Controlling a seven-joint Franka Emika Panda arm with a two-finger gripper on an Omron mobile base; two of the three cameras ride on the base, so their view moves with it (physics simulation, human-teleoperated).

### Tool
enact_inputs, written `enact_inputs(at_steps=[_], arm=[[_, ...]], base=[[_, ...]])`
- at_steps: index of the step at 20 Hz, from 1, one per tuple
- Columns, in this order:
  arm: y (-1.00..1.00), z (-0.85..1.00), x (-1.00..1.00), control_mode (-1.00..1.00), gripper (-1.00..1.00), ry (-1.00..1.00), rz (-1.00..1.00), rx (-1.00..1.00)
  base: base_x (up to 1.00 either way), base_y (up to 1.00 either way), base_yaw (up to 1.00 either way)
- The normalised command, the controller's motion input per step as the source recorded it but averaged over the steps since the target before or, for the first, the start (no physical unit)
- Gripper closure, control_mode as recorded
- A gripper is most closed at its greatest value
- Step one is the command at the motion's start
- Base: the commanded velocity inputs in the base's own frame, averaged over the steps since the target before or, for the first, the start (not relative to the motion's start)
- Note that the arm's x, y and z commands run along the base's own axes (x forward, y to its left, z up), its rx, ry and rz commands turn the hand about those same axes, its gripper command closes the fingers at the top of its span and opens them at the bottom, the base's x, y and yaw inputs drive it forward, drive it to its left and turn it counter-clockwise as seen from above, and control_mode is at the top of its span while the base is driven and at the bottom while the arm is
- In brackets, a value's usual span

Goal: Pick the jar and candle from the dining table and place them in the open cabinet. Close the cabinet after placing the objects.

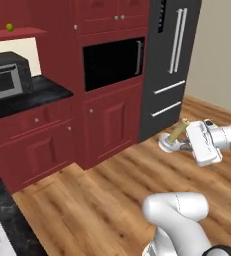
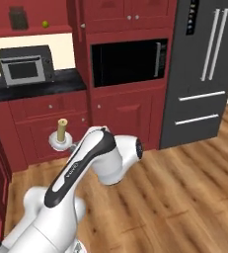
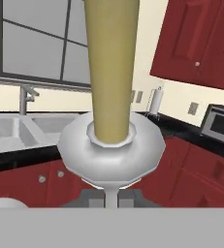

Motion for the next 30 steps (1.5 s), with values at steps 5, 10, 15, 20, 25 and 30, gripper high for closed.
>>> enact_inputs(at_steps=[5, 10, 15, 20, 25, 30], arm=[[0.0, 0.0, 0.0, 1.0, 1.0, 0.0, 0.0, 0.0], [0.0, 0.0, 0.0, 1.0, 1.0, 0.0, 0.0, 0.0], [0.0, 0.0, 0.0, 1.0, 1.0, 0.0, 0.0, 0.0], [0.0, 0.0, 0.0, 1.0, 1.0, 0.0, 0.0, 0.0], [0.0, 0.0, 0.0, 1.0, 1.0, 0.0, 0.0, 0.0], [0.0, 0.0, 0.0, 1.0, 1.0, 0.0, 0.0, 0.0]], base=[[0.37, 0.54, 0.31], [0.79, 0.16, 0.16], [1.0, -0.08, 0.04], [0.83, -0.01, 0.16], [0.24, 0.14, 0.28], [0.45, 0.07, 0.24]])
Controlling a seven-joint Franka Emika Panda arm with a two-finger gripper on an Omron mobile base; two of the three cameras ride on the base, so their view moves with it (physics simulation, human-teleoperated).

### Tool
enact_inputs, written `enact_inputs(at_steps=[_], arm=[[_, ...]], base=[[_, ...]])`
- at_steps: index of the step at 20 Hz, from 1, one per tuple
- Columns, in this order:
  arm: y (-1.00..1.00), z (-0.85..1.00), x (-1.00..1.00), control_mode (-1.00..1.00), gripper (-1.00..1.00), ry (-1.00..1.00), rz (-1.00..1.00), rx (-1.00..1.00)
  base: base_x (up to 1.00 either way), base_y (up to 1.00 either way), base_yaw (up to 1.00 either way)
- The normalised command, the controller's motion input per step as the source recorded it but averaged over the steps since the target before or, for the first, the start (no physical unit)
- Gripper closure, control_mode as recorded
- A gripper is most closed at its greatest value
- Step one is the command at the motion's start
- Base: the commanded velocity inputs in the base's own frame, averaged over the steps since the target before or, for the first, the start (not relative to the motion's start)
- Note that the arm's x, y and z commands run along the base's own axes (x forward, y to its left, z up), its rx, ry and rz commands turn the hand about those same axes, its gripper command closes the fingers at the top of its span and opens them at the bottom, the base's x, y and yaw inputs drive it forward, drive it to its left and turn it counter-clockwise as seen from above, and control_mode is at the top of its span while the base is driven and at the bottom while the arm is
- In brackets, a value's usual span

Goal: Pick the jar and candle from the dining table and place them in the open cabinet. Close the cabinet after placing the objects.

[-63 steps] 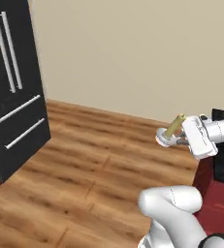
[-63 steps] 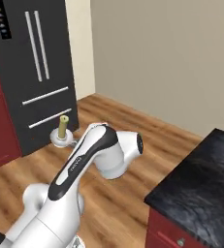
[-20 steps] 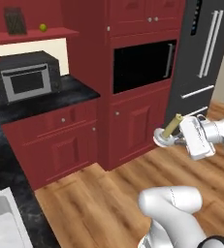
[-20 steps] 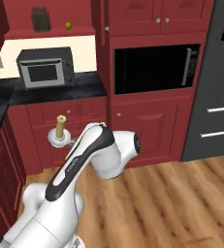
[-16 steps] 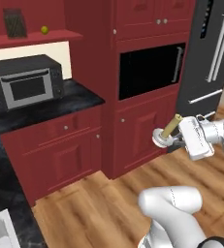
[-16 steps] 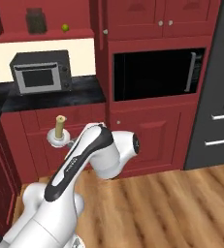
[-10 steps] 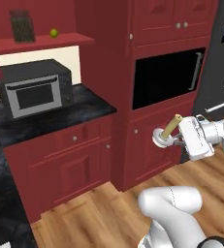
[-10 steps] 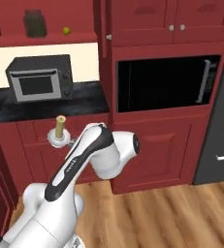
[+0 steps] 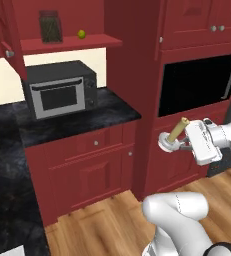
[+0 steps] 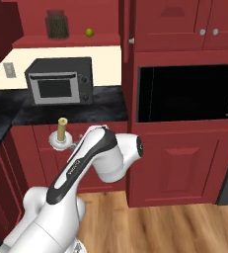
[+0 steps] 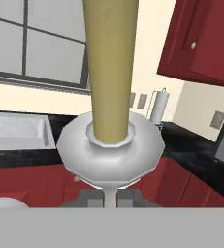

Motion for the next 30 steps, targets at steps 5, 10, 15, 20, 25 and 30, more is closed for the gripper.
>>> enact_inputs(at_steps=[5, 10, 15, 20, 25, 30], arm=[[0.0, 0.0, 0.0, 1.0, 1.0, 0.0, 0.0, 0.0], [0.0, 0.0, 0.0, 1.0, 1.0, 0.0, 0.0, 0.0], [0.0, 0.0, 0.0, 1.0, 1.0, 0.0, 0.0, 0.0], [0.0, 0.0, 0.0, 1.0, 1.0, 0.0, 0.0, 0.0], [0.0, 0.0, 0.0, 1.0, 1.0, 0.0, 0.0, 0.0], [0.0, 0.0, 0.0, 1.0, 1.0, 0.0, 0.0, 0.0]], base=[[0.71, 0.0, 0.15], [0.72, 0.02, 0.11], [0.71, 0.07, 0.11], [0.77, 0.0, 0.12], [0.65, 0.0, 0.1], [0.53, 0.04, 0.08]])
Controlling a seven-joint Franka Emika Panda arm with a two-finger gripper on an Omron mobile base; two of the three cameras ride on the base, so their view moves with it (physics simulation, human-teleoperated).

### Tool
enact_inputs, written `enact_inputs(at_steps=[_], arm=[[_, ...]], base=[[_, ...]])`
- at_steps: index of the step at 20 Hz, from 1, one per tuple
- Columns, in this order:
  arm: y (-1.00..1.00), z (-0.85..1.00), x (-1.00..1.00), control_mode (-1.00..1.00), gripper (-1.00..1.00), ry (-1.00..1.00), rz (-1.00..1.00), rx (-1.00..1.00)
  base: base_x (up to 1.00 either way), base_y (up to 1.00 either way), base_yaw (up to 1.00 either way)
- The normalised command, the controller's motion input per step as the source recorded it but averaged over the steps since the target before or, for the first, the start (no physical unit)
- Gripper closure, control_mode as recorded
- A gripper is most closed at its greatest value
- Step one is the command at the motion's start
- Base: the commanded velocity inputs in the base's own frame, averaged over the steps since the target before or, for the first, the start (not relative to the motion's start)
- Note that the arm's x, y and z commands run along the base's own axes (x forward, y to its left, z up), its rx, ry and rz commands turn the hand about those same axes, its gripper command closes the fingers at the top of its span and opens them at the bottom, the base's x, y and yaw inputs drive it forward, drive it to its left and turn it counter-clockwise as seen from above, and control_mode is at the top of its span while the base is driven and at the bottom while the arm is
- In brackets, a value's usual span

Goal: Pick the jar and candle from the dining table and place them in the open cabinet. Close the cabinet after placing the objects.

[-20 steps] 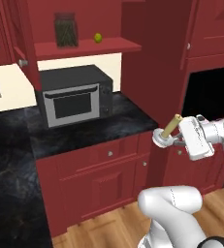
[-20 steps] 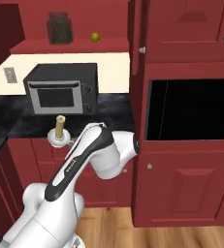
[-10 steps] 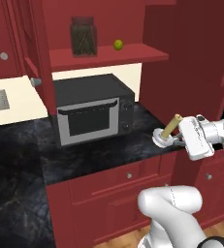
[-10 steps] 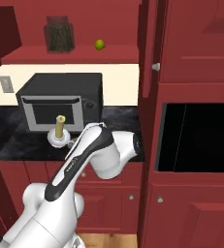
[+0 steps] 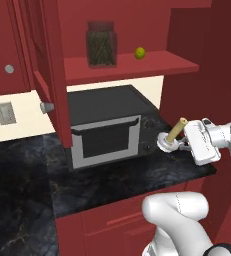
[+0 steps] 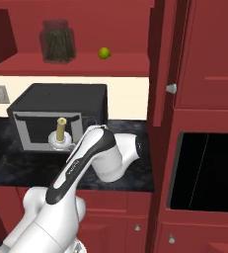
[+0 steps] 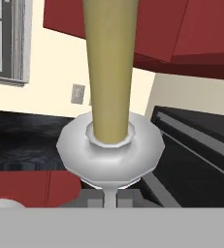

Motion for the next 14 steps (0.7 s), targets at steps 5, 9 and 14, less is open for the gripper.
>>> enact_inputs(at_steps=[5, 9, 14], arm=[[0.0, 0.0, 0.0, 1.0, 1.0, 0.0, 0.0, 0.0], [0.0, 0.0, 0.0, 1.0, 1.0, 0.0, 0.0, 0.0], [0.0, 0.0, 0.0, 1.0, 1.0, 0.0, 0.0, 0.0]], base=[[0.4, 0.0, 0.09], [0.19, 0.0, 0.09], [0.01, -0.13, 0.03]])
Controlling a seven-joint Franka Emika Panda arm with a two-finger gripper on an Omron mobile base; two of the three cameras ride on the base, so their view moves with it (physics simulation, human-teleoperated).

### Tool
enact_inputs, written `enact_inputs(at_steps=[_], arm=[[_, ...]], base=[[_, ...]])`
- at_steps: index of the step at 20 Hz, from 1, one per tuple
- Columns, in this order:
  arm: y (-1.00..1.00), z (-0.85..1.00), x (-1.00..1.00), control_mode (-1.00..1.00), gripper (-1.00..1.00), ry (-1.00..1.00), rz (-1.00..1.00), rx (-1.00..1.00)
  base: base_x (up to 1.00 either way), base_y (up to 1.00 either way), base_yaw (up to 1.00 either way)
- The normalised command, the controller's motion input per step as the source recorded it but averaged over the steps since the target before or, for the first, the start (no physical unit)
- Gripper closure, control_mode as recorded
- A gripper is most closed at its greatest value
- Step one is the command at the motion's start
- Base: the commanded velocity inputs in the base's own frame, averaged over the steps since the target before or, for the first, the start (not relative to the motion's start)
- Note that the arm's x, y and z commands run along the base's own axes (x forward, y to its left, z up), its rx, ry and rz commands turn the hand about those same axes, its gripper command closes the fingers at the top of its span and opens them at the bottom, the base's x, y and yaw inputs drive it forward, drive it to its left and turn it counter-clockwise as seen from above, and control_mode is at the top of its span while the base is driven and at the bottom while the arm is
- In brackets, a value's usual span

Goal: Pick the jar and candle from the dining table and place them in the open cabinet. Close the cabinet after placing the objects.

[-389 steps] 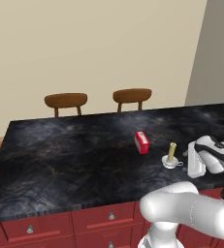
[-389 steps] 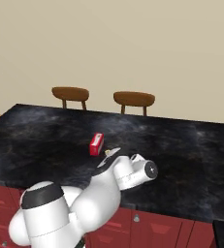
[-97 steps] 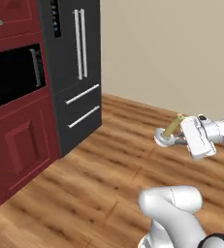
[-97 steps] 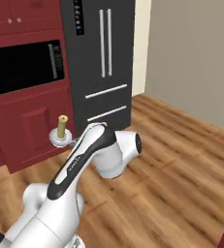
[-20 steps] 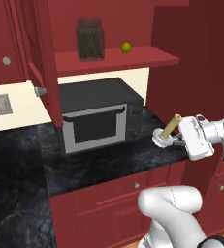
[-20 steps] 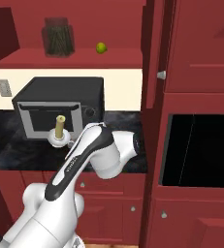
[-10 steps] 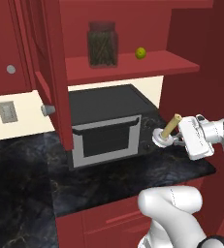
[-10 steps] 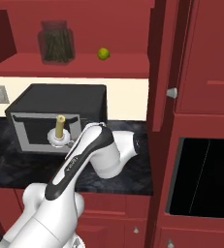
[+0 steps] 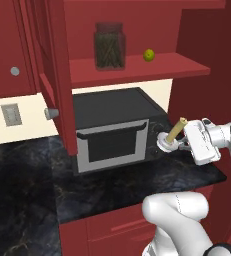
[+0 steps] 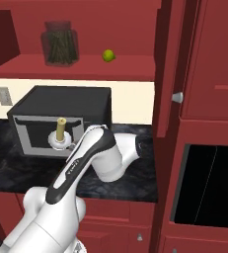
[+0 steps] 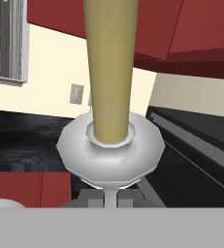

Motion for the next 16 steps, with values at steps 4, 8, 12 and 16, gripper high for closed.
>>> enact_inputs(at_steps=[4, 8, 12, 16], arm=[[0.0, 0.0, 0.0, 1.0, 1.0, 0.0, 0.0, 0.0], [0.0, 0.0, 0.0, 1.0, 1.0, 0.0, 0.0, 0.0], [0.0, 0.0, 0.0, 1.0, 1.0, 0.0, 0.0, 0.0], [0.0, 0.0, 0.0, 1.0, 1.0, 0.0, 0.0, 0.0]], base=[[-0.03, -0.27, 0.0], [-0.23, -0.24, 0.0], [-0.09, -0.09, 0.0], [-0.24, -0.22, 0.0]])
